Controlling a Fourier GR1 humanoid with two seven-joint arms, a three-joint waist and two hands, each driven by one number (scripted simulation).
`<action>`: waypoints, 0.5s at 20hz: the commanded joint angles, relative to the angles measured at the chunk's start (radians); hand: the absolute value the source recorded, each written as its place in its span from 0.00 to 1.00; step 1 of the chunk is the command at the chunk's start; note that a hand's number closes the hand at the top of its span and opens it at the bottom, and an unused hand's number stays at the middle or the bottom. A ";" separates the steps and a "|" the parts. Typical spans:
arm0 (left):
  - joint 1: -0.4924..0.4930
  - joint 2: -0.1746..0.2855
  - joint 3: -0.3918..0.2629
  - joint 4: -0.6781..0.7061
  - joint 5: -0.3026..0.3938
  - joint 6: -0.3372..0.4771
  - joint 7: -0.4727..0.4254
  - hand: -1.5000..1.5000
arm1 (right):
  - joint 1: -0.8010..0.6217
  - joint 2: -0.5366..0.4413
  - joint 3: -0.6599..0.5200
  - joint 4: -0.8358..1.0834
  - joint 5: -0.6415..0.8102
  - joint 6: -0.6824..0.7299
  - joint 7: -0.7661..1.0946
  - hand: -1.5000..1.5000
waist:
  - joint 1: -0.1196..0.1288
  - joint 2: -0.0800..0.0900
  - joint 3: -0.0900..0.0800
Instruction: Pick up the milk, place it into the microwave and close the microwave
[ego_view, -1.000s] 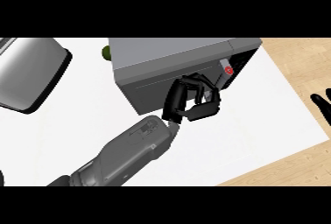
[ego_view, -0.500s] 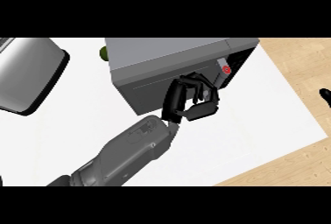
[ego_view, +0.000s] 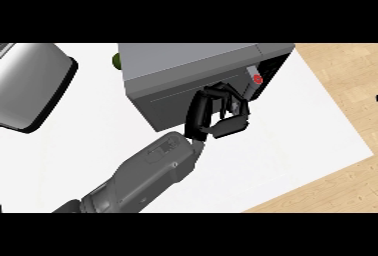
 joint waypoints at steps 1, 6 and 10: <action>-0.082 0.000 0.042 0.098 0.026 -0.026 0.016 1.00 | -0.007 -0.011 -0.003 -0.003 -0.014 0.007 0.010 0.00 | -0.007 0.014 0.000; -0.074 0.000 0.031 0.097 0.049 -0.026 -0.014 1.00 | -0.020 -0.023 -0.019 0.004 -0.041 0.002 0.022 0.00 | -0.013 0.017 -0.001; -0.070 0.000 0.028 0.110 0.062 -0.029 -0.031 1.00 | -0.025 -0.045 -0.027 0.005 -0.054 0.005 0.042 0.00 | -0.012 0.018 -0.002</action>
